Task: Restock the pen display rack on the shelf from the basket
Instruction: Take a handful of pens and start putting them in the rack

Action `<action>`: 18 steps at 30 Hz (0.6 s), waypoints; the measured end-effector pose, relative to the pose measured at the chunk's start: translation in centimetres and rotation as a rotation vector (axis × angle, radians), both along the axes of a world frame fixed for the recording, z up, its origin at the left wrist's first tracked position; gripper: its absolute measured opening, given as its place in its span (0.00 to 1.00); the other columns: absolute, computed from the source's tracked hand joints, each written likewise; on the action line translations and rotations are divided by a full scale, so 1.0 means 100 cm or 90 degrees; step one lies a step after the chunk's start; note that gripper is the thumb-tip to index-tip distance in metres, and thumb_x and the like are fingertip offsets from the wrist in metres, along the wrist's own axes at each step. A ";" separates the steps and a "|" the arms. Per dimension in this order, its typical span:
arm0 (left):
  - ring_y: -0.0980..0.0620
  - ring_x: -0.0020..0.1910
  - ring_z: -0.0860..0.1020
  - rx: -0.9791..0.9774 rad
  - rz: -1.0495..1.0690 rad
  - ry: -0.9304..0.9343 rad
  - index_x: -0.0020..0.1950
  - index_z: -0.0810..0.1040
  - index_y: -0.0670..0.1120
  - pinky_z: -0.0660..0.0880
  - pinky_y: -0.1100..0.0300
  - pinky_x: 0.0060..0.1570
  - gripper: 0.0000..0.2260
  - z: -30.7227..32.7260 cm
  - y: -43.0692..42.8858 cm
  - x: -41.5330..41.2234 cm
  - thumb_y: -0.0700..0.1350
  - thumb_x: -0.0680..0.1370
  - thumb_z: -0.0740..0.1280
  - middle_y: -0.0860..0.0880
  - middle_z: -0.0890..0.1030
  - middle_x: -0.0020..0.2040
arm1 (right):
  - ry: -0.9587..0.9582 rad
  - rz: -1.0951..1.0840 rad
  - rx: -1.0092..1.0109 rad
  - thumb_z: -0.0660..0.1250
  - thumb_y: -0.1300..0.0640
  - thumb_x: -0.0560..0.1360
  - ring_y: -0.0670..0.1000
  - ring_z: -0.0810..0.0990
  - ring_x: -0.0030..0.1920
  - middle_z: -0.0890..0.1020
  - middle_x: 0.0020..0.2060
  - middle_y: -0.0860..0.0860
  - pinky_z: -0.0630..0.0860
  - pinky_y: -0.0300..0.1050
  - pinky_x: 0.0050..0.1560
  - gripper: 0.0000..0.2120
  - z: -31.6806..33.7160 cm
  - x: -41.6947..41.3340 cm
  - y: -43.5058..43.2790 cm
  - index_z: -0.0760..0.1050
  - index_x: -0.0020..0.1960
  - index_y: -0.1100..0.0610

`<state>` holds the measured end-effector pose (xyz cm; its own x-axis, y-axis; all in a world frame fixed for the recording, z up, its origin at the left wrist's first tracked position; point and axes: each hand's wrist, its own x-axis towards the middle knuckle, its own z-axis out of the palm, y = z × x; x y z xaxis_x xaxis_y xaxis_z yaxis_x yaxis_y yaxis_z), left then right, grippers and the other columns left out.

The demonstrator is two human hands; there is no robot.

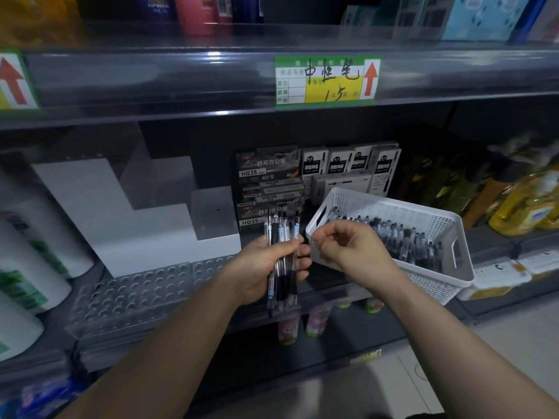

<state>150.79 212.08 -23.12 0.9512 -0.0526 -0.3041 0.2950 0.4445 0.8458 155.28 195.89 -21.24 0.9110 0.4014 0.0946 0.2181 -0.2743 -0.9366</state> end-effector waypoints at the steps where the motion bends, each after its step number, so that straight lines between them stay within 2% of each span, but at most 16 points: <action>1: 0.51 0.37 0.82 0.023 -0.011 -0.005 0.57 0.75 0.40 0.81 0.56 0.37 0.08 0.000 -0.002 -0.001 0.40 0.79 0.66 0.45 0.84 0.42 | 0.012 0.000 0.027 0.65 0.69 0.75 0.52 0.74 0.33 0.77 0.36 0.59 0.74 0.41 0.37 0.06 0.003 0.000 0.000 0.79 0.45 0.62; 3: 0.53 0.34 0.80 0.074 -0.033 -0.021 0.56 0.74 0.42 0.80 0.57 0.36 0.06 -0.002 -0.006 -0.002 0.39 0.79 0.65 0.46 0.84 0.40 | 0.030 0.001 0.059 0.65 0.68 0.76 0.48 0.74 0.30 0.77 0.35 0.59 0.73 0.36 0.33 0.04 0.007 -0.001 0.000 0.79 0.48 0.66; 5: 0.54 0.31 0.78 0.121 -0.051 -0.037 0.52 0.74 0.43 0.78 0.58 0.35 0.02 -0.005 -0.010 -0.002 0.39 0.80 0.64 0.48 0.81 0.37 | 0.034 -0.001 0.062 0.68 0.65 0.75 0.44 0.75 0.28 0.79 0.34 0.58 0.73 0.36 0.32 0.04 0.009 -0.002 0.002 0.80 0.47 0.66; 9: 0.54 0.32 0.76 0.184 -0.089 -0.060 0.51 0.74 0.43 0.76 0.57 0.35 0.02 -0.014 -0.017 -0.003 0.37 0.80 0.63 0.48 0.78 0.36 | 0.075 0.002 0.056 0.73 0.60 0.72 0.50 0.76 0.29 0.81 0.31 0.60 0.75 0.41 0.34 0.09 0.007 -0.002 0.009 0.81 0.43 0.68; 12: 0.55 0.32 0.77 0.228 -0.106 -0.068 0.47 0.74 0.45 0.76 0.60 0.36 0.05 -0.017 -0.021 -0.005 0.36 0.80 0.63 0.47 0.77 0.37 | 0.108 0.002 0.041 0.74 0.60 0.71 0.46 0.74 0.21 0.79 0.23 0.53 0.70 0.35 0.24 0.11 0.006 -0.003 0.010 0.81 0.42 0.70; 14: 0.55 0.32 0.76 0.235 -0.120 -0.071 0.46 0.74 0.46 0.75 0.60 0.36 0.05 -0.019 -0.021 -0.006 0.36 0.80 0.64 0.48 0.76 0.37 | 0.127 -0.002 0.028 0.74 0.61 0.71 0.47 0.73 0.20 0.78 0.21 0.52 0.68 0.33 0.22 0.10 0.006 -0.004 0.009 0.81 0.40 0.70; 16: 0.55 0.32 0.76 0.222 -0.134 -0.073 0.47 0.75 0.46 0.75 0.59 0.36 0.04 -0.020 -0.020 -0.007 0.38 0.79 0.65 0.49 0.76 0.36 | 0.169 0.008 0.052 0.73 0.62 0.72 0.50 0.74 0.21 0.79 0.24 0.58 0.71 0.35 0.25 0.10 0.006 -0.003 0.010 0.79 0.40 0.71; 18: 0.55 0.32 0.76 0.182 -0.140 -0.060 0.48 0.75 0.46 0.74 0.58 0.37 0.02 -0.018 -0.019 -0.007 0.42 0.78 0.67 0.50 0.76 0.36 | 0.212 -0.005 0.078 0.71 0.62 0.73 0.52 0.75 0.25 0.79 0.29 0.62 0.74 0.42 0.34 0.09 0.005 0.000 0.009 0.79 0.41 0.69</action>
<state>150.08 210.17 -24.97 0.9512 -0.1842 -0.2476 0.2719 0.1210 0.9547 155.33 196.79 -20.71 0.9026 0.3989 -0.1618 -0.1070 -0.1563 -0.9819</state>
